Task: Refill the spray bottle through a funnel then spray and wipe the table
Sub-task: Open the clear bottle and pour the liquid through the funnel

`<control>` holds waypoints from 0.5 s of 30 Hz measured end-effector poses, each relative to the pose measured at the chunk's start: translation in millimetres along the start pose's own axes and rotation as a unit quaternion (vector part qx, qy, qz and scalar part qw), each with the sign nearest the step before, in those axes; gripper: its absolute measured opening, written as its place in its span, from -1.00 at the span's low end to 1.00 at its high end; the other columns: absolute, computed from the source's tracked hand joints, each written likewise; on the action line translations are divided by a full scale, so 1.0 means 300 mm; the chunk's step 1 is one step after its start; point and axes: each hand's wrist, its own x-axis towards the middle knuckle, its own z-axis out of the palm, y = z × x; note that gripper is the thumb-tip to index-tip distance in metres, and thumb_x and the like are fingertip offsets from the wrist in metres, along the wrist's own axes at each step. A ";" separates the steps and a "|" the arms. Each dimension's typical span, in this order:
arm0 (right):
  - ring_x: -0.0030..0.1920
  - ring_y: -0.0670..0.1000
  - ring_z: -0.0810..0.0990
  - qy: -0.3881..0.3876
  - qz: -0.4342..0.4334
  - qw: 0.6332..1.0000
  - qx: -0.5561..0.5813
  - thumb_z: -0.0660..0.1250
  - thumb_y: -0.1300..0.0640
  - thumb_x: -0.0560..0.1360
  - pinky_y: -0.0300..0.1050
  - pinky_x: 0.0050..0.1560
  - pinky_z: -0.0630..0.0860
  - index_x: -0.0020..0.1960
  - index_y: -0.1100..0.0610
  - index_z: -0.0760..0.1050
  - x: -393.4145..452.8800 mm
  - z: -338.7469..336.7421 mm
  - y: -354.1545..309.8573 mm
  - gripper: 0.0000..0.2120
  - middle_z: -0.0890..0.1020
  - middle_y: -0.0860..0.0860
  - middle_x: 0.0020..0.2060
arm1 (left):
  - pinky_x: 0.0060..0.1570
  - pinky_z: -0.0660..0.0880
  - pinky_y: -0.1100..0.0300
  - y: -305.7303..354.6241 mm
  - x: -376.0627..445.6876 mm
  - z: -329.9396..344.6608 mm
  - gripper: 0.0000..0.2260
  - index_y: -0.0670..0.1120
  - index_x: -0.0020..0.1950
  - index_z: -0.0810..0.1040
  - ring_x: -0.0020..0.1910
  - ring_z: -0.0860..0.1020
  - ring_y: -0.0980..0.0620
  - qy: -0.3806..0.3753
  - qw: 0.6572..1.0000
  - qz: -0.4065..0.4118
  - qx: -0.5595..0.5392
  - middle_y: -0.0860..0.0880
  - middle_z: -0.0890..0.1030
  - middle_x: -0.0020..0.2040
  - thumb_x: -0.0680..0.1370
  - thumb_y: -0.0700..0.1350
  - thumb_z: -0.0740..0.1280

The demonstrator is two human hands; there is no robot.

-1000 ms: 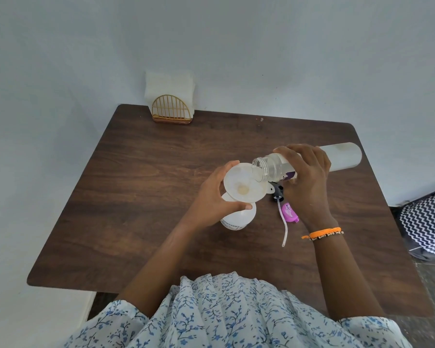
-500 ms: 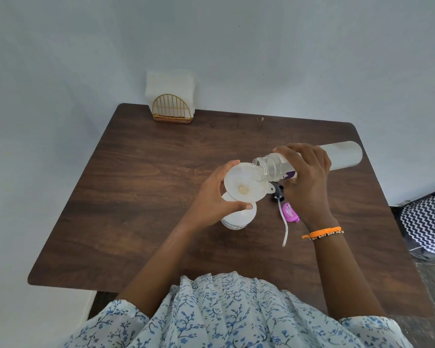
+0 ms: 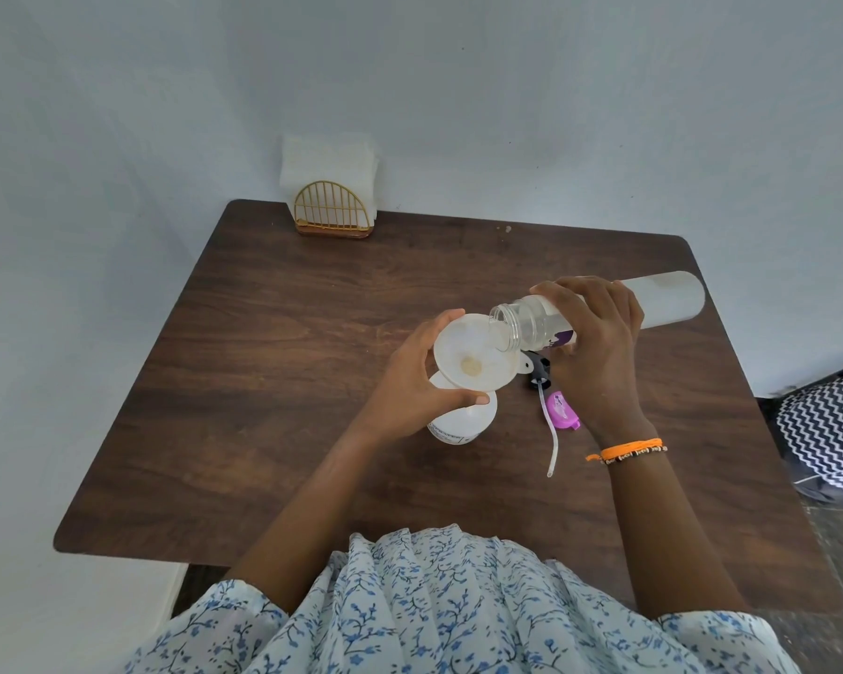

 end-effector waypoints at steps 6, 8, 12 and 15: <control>0.10 0.10 0.46 0.002 -0.001 1.000 -0.002 0.48 0.47 0.18 0.09 0.23 0.27 0.09 0.11 0.55 0.002 -0.002 -0.002 -0.46 0.59 0.07 0.01 | -0.01 0.27 0.67 0.001 -0.001 0.000 -0.22 0.04 0.41 0.30 0.20 0.37 0.36 0.000 1.000 0.000 0.003 0.16 0.39 0.30 0.28 -0.19 0.58; 0.10 0.10 0.46 0.002 -0.004 1.000 -0.003 0.48 0.46 0.18 0.10 0.23 0.27 0.09 0.12 0.55 0.004 -0.004 -0.004 -0.47 0.59 0.07 0.01 | 0.00 0.28 0.66 0.000 0.000 0.000 -0.22 0.03 0.41 0.31 0.21 0.38 0.30 0.000 1.000 0.001 0.002 0.14 0.39 0.31 0.28 -0.19 0.58; 0.09 0.12 0.47 0.002 -0.006 1.000 0.004 0.46 0.47 0.18 0.09 0.22 0.27 0.09 0.13 0.56 0.003 -0.011 -0.010 -0.47 0.59 0.08 0.01 | 0.05 0.30 0.62 -0.003 0.001 0.000 -0.22 0.01 0.42 0.32 0.26 0.38 0.23 0.001 1.000 0.004 -0.004 0.10 0.41 0.34 0.27 -0.20 0.59; 0.09 0.12 0.47 0.007 -0.007 1.000 0.006 0.46 0.46 0.19 0.07 0.22 0.26 0.09 0.13 0.56 0.003 -0.016 -0.015 -0.48 0.59 0.08 0.01 | 0.04 0.29 0.64 -0.001 0.001 -0.001 -0.21 0.02 0.42 0.33 0.26 0.38 0.23 0.003 1.000 0.003 -0.001 0.12 0.41 0.34 0.26 -0.18 0.59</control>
